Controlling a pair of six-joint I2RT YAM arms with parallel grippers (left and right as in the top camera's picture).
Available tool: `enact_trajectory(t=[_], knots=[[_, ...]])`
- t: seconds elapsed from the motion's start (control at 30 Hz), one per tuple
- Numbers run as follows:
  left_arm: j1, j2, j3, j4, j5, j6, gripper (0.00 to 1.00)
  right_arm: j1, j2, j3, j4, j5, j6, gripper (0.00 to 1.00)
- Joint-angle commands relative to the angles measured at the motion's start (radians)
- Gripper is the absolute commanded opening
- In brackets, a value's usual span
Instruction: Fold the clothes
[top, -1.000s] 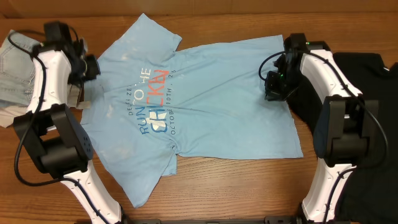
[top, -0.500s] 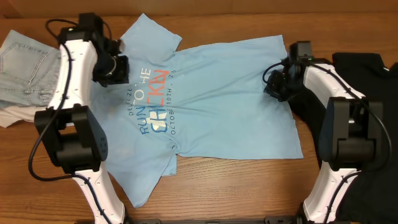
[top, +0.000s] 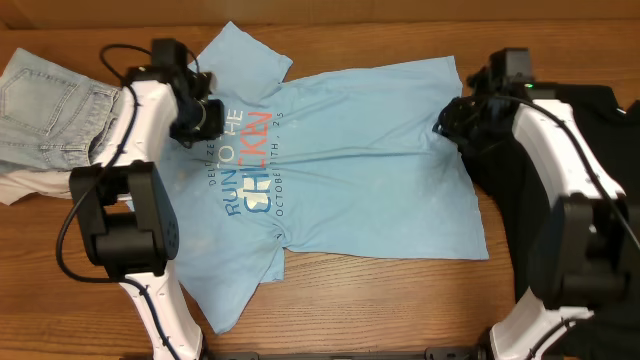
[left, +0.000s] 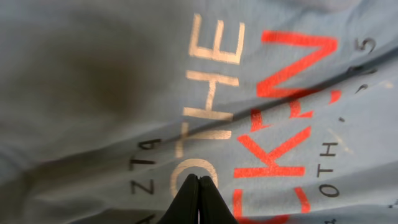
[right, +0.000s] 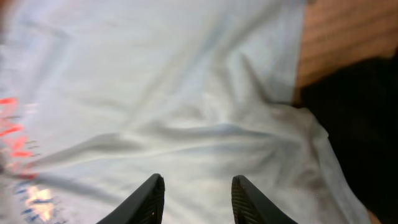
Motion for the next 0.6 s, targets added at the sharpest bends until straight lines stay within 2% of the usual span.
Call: enact_trajectory(t=[0.0,0.23,0.57], knots=[[-0.01,-0.007,-0.109,0.142,-0.045,-0.089,0.04,-0.001,-0.034,0.018,-0.05,-0.018,-0.011,0.39],[-0.011,0.005,-0.186,0.362,-0.044,-0.184,0.04,-0.001,-0.034,0.002,-0.068,-0.017,-0.014,0.39],[-0.026,0.161,-0.184,0.533,0.011,-0.282,0.04,-0.001,-0.034,0.002,-0.065,-0.017,-0.014,0.4]])
